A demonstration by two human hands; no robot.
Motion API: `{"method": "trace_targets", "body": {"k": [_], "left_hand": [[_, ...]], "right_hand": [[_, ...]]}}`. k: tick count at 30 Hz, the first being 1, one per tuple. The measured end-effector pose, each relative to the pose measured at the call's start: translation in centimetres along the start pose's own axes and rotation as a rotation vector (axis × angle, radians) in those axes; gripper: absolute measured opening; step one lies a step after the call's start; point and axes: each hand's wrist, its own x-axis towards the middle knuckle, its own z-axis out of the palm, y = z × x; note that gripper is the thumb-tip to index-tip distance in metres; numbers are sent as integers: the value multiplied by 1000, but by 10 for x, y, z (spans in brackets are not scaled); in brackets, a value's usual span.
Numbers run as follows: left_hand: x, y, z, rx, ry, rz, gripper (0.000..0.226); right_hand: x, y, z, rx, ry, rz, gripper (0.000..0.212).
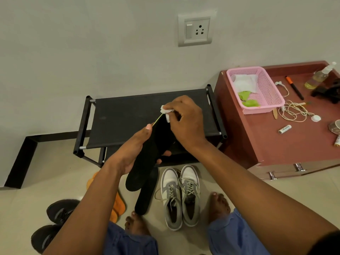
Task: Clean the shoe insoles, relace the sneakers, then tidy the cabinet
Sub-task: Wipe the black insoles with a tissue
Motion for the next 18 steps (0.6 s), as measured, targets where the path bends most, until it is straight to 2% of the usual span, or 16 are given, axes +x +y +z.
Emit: {"method": "trace_targets", "body": {"k": [6,12,18], "left_hand": [[2,0,2,-25,16,18,51],[1,1,2,-70,-33,-3,53],[-4,7,2,-121,-58,11,57]], "right_hand": [[-8,-11,7,-6,-55,-106,14],[3,4,-5,-46,41,29,18],[10,24,-16,-45,99,171,11]]}}
